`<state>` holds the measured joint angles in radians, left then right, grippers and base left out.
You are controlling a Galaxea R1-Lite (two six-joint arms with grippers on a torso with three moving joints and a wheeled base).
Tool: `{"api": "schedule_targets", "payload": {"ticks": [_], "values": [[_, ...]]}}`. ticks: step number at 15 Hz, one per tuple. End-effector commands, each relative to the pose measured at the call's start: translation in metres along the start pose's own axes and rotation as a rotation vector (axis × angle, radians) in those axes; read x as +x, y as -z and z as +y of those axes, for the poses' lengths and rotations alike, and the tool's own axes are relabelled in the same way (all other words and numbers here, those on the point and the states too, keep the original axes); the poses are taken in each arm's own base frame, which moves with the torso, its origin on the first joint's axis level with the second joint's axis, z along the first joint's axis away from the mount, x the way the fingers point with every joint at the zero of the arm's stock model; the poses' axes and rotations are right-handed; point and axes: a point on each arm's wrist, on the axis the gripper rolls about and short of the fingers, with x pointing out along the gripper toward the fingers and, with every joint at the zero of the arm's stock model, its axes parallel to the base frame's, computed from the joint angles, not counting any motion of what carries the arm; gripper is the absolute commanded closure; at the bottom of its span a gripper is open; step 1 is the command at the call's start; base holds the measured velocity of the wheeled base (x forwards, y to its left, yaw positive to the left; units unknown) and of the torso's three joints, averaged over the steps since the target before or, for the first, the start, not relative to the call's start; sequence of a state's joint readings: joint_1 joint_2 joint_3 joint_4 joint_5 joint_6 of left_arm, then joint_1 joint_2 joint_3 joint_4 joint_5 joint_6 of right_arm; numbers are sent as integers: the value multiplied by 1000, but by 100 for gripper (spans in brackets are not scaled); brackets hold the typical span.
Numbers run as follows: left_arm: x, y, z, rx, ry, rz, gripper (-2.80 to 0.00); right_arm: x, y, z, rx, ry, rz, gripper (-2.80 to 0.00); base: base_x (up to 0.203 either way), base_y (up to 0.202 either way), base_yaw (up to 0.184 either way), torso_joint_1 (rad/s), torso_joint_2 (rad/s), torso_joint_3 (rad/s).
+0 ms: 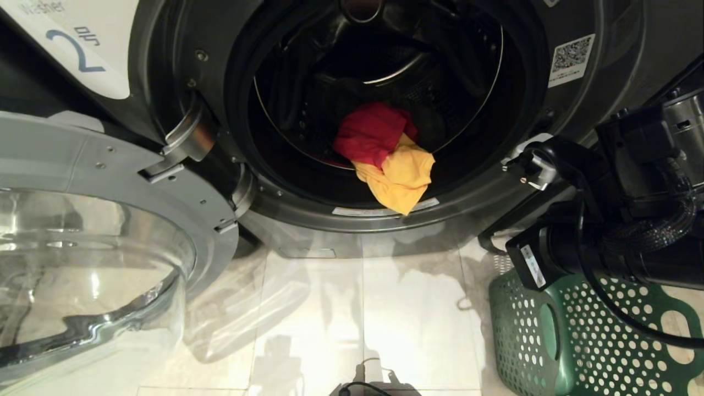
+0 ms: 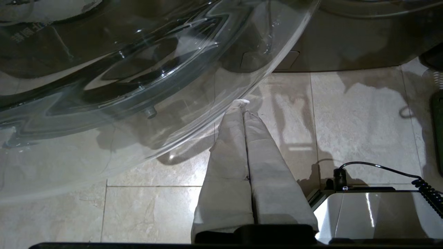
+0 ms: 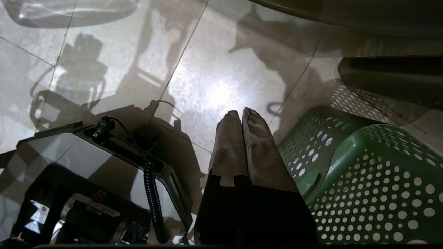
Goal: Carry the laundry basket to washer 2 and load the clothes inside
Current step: Place the clothes into the washing machine
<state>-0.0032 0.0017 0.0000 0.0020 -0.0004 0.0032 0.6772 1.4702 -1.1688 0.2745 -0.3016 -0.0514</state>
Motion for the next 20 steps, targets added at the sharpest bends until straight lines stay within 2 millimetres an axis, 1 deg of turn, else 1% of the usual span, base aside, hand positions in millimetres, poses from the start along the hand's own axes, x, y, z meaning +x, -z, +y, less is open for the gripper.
{"api": "schedule_targets", "payload": {"ticks": [1,4,6,7,9,11,13,14,16,17,20], "values": [[0,0,0,0,0,2,0,1,0,1,-3,-15,6,0,0,0,0,0,0,0],[0,0,0,0,0,1,0,3,1,4,-10,-61,-3,0,0,0,0,0,0,0],[0,0,0,-2,0,1,0,15,3,13,-17,-77,-32,0,0,0,0,0,0,0],[0,0,0,-2,0,2,0,28,4,19,-16,-79,-57,0,0,0,0,0,0,0],[0,0,0,-2,0,2,0,65,4,32,-34,-67,-129,0,0,0,0,0,0,0],[0,0,0,-2,0,1,0,108,10,46,-78,-25,-150,0,0,0,0,0,0,0],[0,0,0,-2,0,2,0,145,19,56,-103,7,-154,0,0,0,0,0,0,0],[0,0,0,-2,0,2,0,160,20,58,-103,22,-157,0,0,0,0,0,0,0],[0,0,0,-2,0,2,0,183,13,53,-86,64,-175,0,0,0,0,0,0,0],[0,0,0,-2,0,1,0,196,9,46,-72,93,-182,0,0,0,0,0,0,0],[0,0,0,-2,0,1,0,222,-6,22,-54,165,-219,0,0,0,0,0,0,0]]}}
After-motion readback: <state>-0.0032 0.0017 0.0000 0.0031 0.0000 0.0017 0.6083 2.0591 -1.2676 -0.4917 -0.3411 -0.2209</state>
